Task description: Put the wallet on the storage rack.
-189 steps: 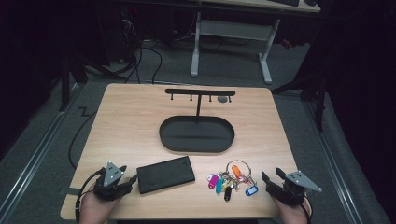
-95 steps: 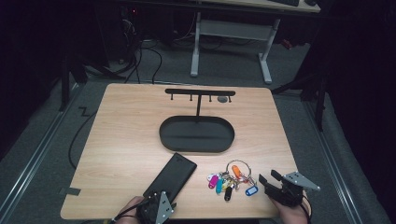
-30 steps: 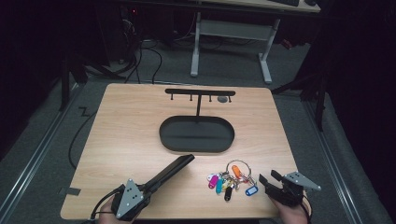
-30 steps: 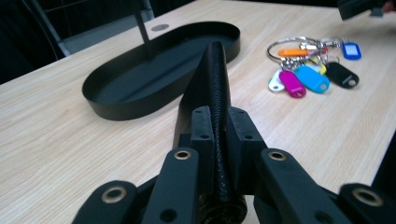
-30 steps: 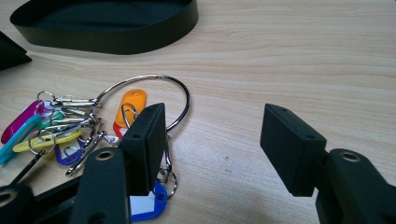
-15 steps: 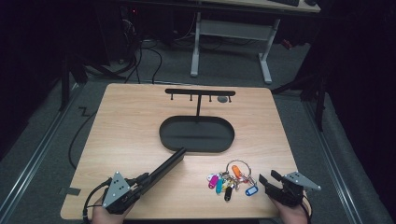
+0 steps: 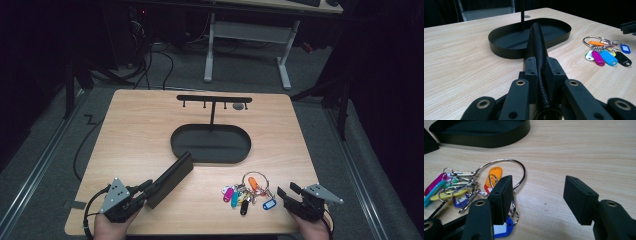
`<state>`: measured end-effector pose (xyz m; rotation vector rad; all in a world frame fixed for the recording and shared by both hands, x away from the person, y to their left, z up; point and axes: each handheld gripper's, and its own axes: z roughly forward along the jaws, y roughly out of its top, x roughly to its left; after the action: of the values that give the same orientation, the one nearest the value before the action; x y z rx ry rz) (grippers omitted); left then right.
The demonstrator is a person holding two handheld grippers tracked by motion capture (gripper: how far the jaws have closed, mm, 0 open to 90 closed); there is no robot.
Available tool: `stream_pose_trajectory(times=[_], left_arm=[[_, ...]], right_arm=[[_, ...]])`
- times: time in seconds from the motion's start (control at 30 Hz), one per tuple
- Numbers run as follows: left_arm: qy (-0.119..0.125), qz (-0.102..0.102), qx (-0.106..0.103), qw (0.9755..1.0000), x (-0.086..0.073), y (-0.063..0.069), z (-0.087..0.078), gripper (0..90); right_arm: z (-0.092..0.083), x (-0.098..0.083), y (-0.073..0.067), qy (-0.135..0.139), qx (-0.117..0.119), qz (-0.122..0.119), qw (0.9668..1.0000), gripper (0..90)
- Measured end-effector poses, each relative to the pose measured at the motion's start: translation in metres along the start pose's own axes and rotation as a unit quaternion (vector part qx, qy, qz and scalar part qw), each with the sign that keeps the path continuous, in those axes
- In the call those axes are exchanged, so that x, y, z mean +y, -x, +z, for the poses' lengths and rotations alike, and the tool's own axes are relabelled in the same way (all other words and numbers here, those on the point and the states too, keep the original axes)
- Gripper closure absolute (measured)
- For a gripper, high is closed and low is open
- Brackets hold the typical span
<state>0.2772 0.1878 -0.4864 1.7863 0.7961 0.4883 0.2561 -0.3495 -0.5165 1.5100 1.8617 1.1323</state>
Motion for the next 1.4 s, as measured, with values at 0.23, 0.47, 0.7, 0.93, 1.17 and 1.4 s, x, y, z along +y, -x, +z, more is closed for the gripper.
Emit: stream_pose_trajectory(times=[0.23,0.47,0.7,0.93,1.17,1.4], left_arm=[[0.002,-0.002,0.001,1.0,-0.002,-0.004,0.0,80.7],[0.004,-0.003,0.001,1.0,-0.002,-0.002,0.0,80.5],[0.004,-0.006,-0.001,1.0,-0.002,-0.002,-0.001,75.5],[-0.024,0.011,0.001,0.9996,-0.003,0.002,0.005,67.9],[-0.05,0.023,0.004,0.9985,-0.004,0.004,0.01,67.0],[-0.114,0.043,0.003,0.9926,0.009,0.009,0.015,66.8]], right_arm=[[0.0,0.0,0.0,0.0,0.0,-0.001,1.0,41.1],[0.001,-0.001,0.001,-0.001,0.001,0.001,1.0,41.1],[0.001,-0.001,0.0,-0.004,0.003,0.001,1.0,41.1],[0.002,-0.001,0.0,-0.006,0.005,0.003,1.0,41.1],[0.002,-0.001,0.001,-0.006,0.005,0.003,1.0,41.1],[0.003,-0.001,0.001,-0.006,0.005,0.004,1.0,41.1]])
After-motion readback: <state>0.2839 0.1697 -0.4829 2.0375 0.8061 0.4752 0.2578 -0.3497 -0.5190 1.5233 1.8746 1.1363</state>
